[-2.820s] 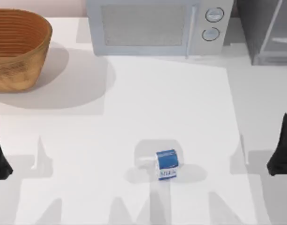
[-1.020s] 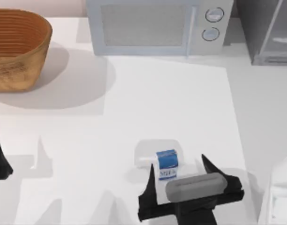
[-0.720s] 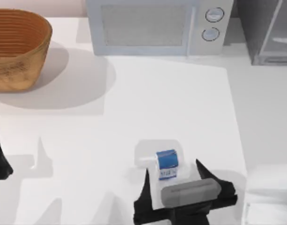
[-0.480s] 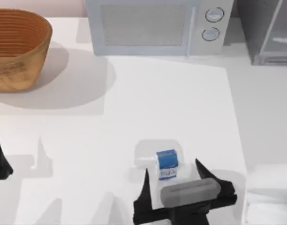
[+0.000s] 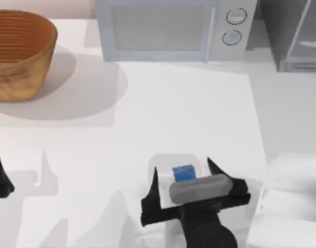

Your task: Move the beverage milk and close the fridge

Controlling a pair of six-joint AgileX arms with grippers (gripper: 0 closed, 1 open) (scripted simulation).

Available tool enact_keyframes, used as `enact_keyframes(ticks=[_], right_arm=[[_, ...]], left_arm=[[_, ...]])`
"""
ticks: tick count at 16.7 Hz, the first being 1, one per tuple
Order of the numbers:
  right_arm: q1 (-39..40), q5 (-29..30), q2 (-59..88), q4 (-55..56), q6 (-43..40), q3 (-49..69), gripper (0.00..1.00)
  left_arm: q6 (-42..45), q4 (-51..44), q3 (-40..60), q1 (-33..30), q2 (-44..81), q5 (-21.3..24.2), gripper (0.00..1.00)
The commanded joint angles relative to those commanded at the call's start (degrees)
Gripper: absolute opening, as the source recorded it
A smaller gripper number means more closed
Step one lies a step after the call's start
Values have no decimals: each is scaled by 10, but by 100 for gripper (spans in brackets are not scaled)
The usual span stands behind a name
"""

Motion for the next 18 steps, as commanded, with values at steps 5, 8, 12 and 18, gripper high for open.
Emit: enact_keyframes(ticks=[5, 8, 12, 18], right_arm=[[0, 0, 0, 0, 0, 0, 77], [0, 0, 0, 0, 0, 0, 55], [0, 0, 0, 0, 0, 0, 25], [0, 0, 0, 0, 0, 0, 0]], left_arm=[[0, 0, 0, 0, 0, 0, 100], [0, 0, 0, 0, 0, 0, 100], [0, 0, 0, 0, 0, 0, 100], [0, 0, 0, 0, 0, 0, 100]])
